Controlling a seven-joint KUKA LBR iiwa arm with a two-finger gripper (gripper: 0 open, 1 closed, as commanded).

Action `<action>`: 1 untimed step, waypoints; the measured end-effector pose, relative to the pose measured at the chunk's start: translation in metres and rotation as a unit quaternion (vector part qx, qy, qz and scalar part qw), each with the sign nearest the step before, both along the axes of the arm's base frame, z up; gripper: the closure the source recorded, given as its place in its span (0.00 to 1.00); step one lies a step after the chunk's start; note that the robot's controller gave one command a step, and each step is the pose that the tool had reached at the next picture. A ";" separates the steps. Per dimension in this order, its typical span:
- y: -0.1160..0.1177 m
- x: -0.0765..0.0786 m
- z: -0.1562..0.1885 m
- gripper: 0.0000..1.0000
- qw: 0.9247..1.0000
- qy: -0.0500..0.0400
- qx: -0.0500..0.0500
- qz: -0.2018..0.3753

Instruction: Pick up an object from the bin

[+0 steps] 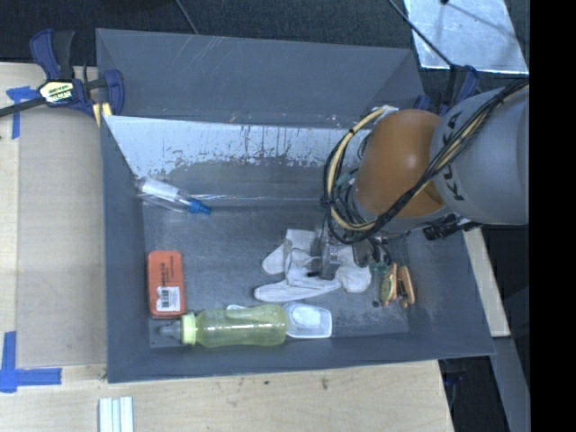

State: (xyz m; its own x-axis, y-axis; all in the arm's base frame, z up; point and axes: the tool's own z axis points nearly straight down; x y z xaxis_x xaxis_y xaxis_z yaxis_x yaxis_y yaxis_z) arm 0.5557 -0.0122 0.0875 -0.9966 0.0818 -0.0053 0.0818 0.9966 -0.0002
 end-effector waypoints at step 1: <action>-0.019 -0.034 0.134 1.00 1.000 0.001 0.000 0.012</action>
Offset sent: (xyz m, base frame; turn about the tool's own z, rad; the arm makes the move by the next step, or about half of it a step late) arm 0.0000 0.0000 0.0000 0.0000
